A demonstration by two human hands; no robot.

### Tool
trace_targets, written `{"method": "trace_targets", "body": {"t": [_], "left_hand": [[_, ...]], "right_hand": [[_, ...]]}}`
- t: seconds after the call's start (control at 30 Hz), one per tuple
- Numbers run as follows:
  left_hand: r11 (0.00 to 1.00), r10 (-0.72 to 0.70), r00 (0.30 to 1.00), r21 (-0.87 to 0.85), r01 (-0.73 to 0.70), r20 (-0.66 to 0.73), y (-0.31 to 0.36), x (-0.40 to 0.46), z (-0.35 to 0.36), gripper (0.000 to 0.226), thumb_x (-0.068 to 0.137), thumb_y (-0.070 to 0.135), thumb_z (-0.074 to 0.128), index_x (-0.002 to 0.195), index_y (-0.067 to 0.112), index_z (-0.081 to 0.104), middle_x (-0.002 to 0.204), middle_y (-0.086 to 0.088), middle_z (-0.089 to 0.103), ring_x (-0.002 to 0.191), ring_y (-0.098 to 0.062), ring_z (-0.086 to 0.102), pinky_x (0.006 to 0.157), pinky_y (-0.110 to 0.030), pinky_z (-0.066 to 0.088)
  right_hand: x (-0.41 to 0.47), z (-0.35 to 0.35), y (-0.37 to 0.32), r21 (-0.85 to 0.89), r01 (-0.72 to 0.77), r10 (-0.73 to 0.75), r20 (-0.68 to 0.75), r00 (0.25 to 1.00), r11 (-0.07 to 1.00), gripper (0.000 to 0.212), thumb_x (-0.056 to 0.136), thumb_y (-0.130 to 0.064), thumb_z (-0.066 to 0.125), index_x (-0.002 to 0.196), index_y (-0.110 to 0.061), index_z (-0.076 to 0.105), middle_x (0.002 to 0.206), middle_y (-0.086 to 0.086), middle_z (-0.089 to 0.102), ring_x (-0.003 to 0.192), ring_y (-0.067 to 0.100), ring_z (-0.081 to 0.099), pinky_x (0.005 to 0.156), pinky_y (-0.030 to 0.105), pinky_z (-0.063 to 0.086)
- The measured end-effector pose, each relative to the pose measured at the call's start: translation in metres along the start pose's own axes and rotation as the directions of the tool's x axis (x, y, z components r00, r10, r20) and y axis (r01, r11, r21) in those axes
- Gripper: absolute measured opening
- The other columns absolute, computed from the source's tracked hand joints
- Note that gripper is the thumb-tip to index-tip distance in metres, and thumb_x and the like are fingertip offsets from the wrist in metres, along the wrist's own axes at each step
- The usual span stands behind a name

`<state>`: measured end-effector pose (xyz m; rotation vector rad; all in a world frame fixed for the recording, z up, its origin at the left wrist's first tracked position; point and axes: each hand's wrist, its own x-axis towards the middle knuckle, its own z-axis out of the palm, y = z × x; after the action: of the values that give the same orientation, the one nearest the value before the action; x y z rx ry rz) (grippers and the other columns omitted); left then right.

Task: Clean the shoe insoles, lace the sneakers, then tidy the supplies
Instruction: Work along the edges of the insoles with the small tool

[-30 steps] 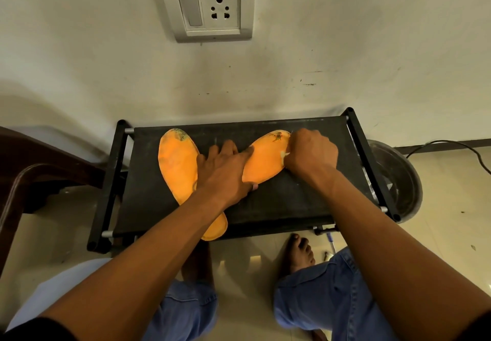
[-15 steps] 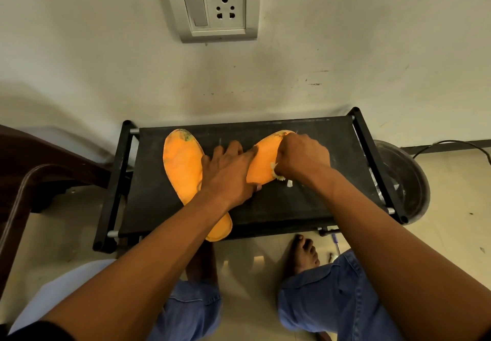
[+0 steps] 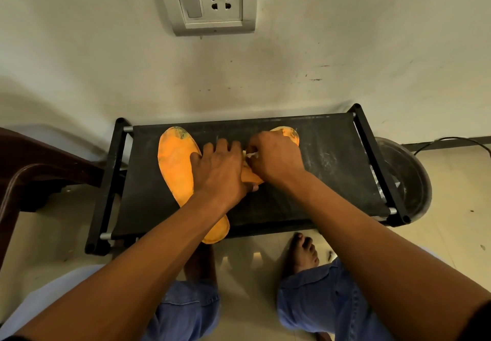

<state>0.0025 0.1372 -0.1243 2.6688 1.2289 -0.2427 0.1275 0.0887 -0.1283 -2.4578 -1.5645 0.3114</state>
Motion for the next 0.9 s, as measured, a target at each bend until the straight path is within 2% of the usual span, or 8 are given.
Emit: {"method": "trace_targets", "body": {"t": [0.07,0.13,0.27,0.47,0.6,0.67,0.77,0.9], "left_hand": [[1.0,-0.017,1.0,-0.003,0.017,0.004,0.0,-0.001,0.0,0.091,0.066,0.073,0.076,0.136,0.023,0.046,0.142,-0.009,0.048,0.128,-0.034,0.047,0.094,-0.047,0.041],[1.0,-0.017,1.0,-0.002,0.017,-0.001,-0.001,-0.002,-0.002,0.09,0.064,0.074,0.077,0.133,0.023,0.049,0.137,-0.008,0.052,0.124,-0.033,0.049,0.091,-0.046,0.041],[0.999,0.032,0.995,-0.025,-0.03,0.09,-0.006,0.002,-0.009,0.089,0.064,0.067,0.082,0.135,0.026,0.049,0.137,-0.005,0.051,0.125,-0.031,0.05,0.093,-0.046,0.045],[0.998,0.059,0.992,-0.006,-0.059,0.113,-0.019,0.003,-0.019,0.087,0.059,0.061,0.088,0.131,0.026,0.053,0.129,-0.003,0.055,0.117,-0.029,0.056,0.084,-0.043,0.049],[0.999,0.033,0.997,0.013,-0.034,0.073,-0.015,-0.001,-0.019,0.078,0.063,0.062,0.085,0.122,0.02,0.056,0.124,-0.006,0.057,0.112,-0.029,0.059,0.08,-0.041,0.047],[1.0,0.025,0.997,0.005,-0.026,0.075,-0.015,-0.001,-0.019,0.076,0.065,0.063,0.083,0.122,0.02,0.056,0.123,-0.007,0.057,0.11,-0.028,0.059,0.079,-0.04,0.048],[0.999,0.028,0.996,0.015,-0.029,0.086,-0.017,-0.002,-0.02,0.076,0.063,0.064,0.084,0.118,0.019,0.058,0.119,-0.007,0.057,0.106,-0.028,0.06,0.073,-0.036,0.047],[0.996,0.065,0.994,0.054,-0.07,0.086,-0.017,-0.002,-0.021,0.068,0.061,0.06,0.088,0.109,0.02,0.062,0.111,-0.006,0.06,0.098,-0.025,0.062,0.069,-0.034,0.046]], "right_hand": [[0.0,-0.002,0.001,-0.032,-0.02,0.018,-0.044,0.999,0.999,0.014,0.094,-0.029,0.063,0.102,-0.023,0.073,0.1,0.001,0.071,0.087,0.02,0.067,0.062,0.028,0.047],[0.004,-0.009,0.011,-0.04,-0.131,0.127,-0.105,0.986,0.991,0.018,0.093,-0.026,0.061,0.106,-0.023,0.072,0.105,0.003,0.069,0.092,0.026,0.067,0.064,0.03,0.043],[0.012,-0.016,0.03,-0.01,-0.263,0.259,-0.139,0.956,0.965,0.022,0.092,-0.022,0.06,0.11,-0.023,0.072,0.11,0.007,0.069,0.095,0.029,0.068,0.069,0.032,0.047],[0.012,-0.008,0.017,0.078,-0.148,0.153,-0.059,0.986,0.986,0.017,0.091,-0.024,0.064,0.103,-0.021,0.076,0.103,0.006,0.072,0.091,0.026,0.069,0.072,0.033,0.053],[0.004,-0.002,-0.009,0.098,0.034,-0.045,0.115,0.992,0.995,0.011,0.09,-0.026,0.066,0.09,-0.022,0.076,0.089,0.001,0.071,0.083,0.02,0.066,0.062,0.031,0.052],[0.0,0.002,-0.015,0.047,0.061,-0.065,0.093,0.994,0.997,0.009,0.09,-0.024,0.066,0.091,-0.021,0.074,0.088,0.002,0.069,0.081,0.021,0.066,0.057,0.029,0.047],[0.002,-0.002,-0.009,-0.016,-0.01,0.01,0.012,1.0,1.0,0.012,0.09,-0.027,0.066,0.098,-0.022,0.074,0.095,0.002,0.07,0.084,0.021,0.067,0.057,0.028,0.044],[0.01,-0.015,0.016,-0.03,-0.213,0.21,-0.084,0.974,0.977,0.022,0.087,-0.019,0.063,0.108,-0.022,0.07,0.107,0.005,0.068,0.093,0.028,0.068,0.068,0.033,0.049]]}}
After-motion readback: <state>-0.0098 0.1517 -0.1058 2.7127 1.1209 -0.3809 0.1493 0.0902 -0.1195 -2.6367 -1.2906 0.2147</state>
